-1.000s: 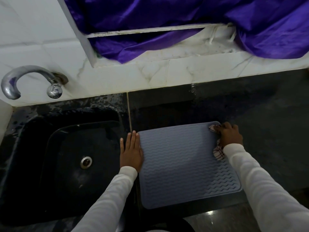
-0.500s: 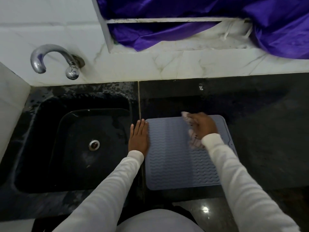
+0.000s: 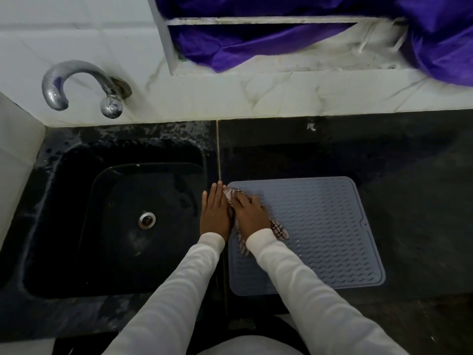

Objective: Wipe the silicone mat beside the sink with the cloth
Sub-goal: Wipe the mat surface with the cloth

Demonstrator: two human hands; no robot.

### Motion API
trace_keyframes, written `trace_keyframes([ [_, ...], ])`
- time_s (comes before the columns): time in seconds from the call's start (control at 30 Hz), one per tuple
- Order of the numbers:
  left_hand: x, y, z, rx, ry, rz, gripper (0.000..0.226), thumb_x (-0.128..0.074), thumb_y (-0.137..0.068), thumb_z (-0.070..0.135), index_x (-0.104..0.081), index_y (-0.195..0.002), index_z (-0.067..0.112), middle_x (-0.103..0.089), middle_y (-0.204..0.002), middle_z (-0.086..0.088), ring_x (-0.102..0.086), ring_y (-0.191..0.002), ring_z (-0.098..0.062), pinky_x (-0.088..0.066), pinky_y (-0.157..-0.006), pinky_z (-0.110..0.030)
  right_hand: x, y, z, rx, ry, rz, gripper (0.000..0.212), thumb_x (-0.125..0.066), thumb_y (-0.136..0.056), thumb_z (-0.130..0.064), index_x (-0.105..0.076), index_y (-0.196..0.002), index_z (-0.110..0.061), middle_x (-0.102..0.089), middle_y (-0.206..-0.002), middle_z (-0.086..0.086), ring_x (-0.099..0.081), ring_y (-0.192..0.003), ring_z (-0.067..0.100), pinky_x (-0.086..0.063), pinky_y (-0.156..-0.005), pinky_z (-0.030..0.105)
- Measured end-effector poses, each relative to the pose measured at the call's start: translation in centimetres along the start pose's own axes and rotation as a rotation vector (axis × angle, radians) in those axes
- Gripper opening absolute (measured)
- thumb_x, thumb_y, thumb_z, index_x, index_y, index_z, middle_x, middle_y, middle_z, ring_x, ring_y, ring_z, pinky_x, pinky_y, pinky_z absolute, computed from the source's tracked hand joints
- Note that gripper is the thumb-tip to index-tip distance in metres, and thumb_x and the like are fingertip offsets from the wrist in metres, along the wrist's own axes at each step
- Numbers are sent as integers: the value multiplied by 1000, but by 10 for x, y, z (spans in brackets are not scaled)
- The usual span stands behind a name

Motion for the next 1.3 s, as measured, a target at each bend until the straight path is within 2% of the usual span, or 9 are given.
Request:
trace_keyframes([
  [0.1, 0, -2, -5, 16, 128, 38, 51, -37, -100, 23, -31, -149, 10, -28, -158, -8, -18, -148, -24, -3, -120, -44, 12, -4, 16, 61, 57, -40, 71, -59, -91, -20, -21, -151, -18, -23, -155, 2, -24, -135, 38, -42, -100, 49],
  [0.17, 2, -5, -6, -9, 126, 42, 58, -26, -95, 29, -28, -151, 13, -25, -159, -6, -15, -148, -23, -1, -120, -44, 20, -3, 35, 54, 79, -12, 63, -55, -92, -20, -27, -149, -17, -29, -153, 2, -27, -134, 37, -42, -100, 47],
  [0.27, 1, -9, -4, -94, 74, 3, 63, -27, -92, 28, -18, -155, 22, -13, -162, -4, -6, -150, -24, 4, -120, -45, 27, 1, 67, 12, 59, 16, 56, -53, -93, -17, -35, -145, -20, -34, -151, 0, -29, -133, 35, -46, -95, 46],
  [0.4, -2, -9, -2, -98, 63, -7, 63, -25, -91, 27, -24, -153, 22, -15, -162, -4, -7, -149, -25, 0, -120, -47, 34, 14, 114, -49, 56, 14, 53, -49, -94, -16, -37, -145, -24, -33, -152, -3, -26, -136, 33, -45, -97, 46],
  [0.6, -5, -10, -2, -57, 68, 3, 62, -24, -89, 28, -30, -151, 20, -23, -160, -2, -11, -149, -24, 7, -120, -43, 51, 39, 187, -210, 59, 13, 57, -54, -91, -12, -41, -144, -27, -35, -150, -1, -25, -138, 34, -46, -97, 48],
  [0.77, -3, -8, 1, -39, 53, -6, 63, -22, -90, 29, -28, -152, 20, -21, -160, -1, -9, -149, -23, 2, -121, -46, 71, 55, 236, -363, -27, 93, 52, -57, -86, -12, -52, -134, -32, -47, -133, 1, -45, -118, 31, -49, -88, 45],
  [0.87, -2, -8, 0, -41, -3, -34, 62, -20, -91, 30, -26, -153, 19, -20, -160, -1, -9, -149, -22, 5, -120, -44, 72, 61, 259, -524, -91, 123, 42, -54, -88, -23, -55, -129, -29, -45, -131, 7, -47, -114, 36, -50, -86, 45],
  [1.13, 5, -7, 4, -35, -61, -62, 62, -25, -91, 28, -29, -151, 16, -27, -158, -5, -21, -147, -25, 9, -118, -40, 63, 56, 275, -527, -69, 223, 44, -52, -87, -6, -61, -124, -27, -50, -131, -1, -36, -118, 30, -50, -76, 43],
  [1.3, 3, -5, 11, 15, -60, -70, 63, -13, -93, 33, -18, -153, 16, -18, -161, -5, -11, -149, -24, 9, -120, -40, 68, 43, 274, -537, -196, 284, 35, -55, -90, -11, -62, -122, -24, -51, -127, 4, -40, -119, 31, -50, -85, 45],
])
Point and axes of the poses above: each hand's wrist, its own y-axis away from the middle knuckle, its own x-axis out of the back of the hand, z = x × y, the point moved 1 cm from there along -y, towards the middle knuckle
